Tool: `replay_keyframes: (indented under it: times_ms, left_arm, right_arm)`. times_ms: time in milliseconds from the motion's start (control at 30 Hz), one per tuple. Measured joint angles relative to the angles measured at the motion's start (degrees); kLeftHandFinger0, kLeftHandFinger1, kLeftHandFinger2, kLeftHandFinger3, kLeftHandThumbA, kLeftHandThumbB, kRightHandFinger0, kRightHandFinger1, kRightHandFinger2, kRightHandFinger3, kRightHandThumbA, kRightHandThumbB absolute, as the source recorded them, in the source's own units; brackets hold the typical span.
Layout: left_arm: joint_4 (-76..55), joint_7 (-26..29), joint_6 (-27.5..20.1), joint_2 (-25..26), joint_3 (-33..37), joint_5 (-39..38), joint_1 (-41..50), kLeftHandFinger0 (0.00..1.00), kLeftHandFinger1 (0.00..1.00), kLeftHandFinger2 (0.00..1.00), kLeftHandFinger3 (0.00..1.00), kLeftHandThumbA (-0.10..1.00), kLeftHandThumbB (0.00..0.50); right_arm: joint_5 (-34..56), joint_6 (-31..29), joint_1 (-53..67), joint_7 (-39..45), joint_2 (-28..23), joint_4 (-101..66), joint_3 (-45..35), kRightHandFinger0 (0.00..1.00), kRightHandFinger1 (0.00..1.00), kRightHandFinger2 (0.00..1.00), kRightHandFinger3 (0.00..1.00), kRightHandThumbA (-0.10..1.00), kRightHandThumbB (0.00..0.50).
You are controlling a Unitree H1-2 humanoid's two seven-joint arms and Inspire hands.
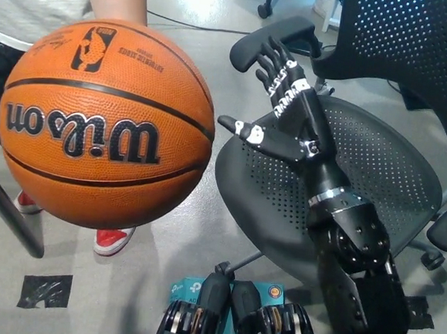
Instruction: The robot grabs the basketball from a person using both hands and then drops it on the black chair in the front
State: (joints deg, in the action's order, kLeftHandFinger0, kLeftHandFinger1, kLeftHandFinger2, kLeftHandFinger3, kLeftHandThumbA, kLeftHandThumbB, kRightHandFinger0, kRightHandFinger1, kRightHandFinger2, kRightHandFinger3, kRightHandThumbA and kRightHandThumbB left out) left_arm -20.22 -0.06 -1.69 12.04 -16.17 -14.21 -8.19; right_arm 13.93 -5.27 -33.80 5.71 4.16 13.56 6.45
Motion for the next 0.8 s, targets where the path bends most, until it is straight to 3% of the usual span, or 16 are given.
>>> replay_keyframes:
  times_ms: [100, 200, 500, 800]
  left_arm:
    - [0.06, 0.0, 0.28, -0.04, 0.58, 0.29, -0.43, 1.0, 1.0, 1.0, 1.0, 1.0, 0.172]
    - [0.12, -0.01, 0.65, -0.11, 1.6, 0.65, -0.56, 1.0, 1.0, 1.0, 1.0, 1.0, 0.145]
    - [0.94, 0.0, 0.87, -0.18, 3.17, 2.26, -0.56, 1.0, 1.0, 1.0, 1.0, 1.0, 0.151]
    - [0.99, 0.01, 0.83, -0.46, 3.3, 2.98, -0.53, 1.0, 1.0, 1.0, 1.0, 1.0, 0.139]
  right_arm:
    - [0.52, -0.05, -0.03, 0.63, 0.55, -0.04, -0.14, 1.0, 1.0, 1.0, 1.0, 1.0, 0.372]
    - [2.36, 0.28, 0.22, 2.01, 1.59, -1.25, -0.43, 1.0, 1.0, 1.0, 1.0, 1.0, 0.417]
    - [10.22, 5.61, 3.56, 5.45, 3.62, -9.67, -1.22, 1.0, 1.0, 1.0, 1.0, 1.0, 0.447]
    - [17.38, 9.87, 5.0, 8.54, 3.34, -10.12, -4.1, 1.0, 1.0, 1.0, 1.0, 1.0, 0.443]
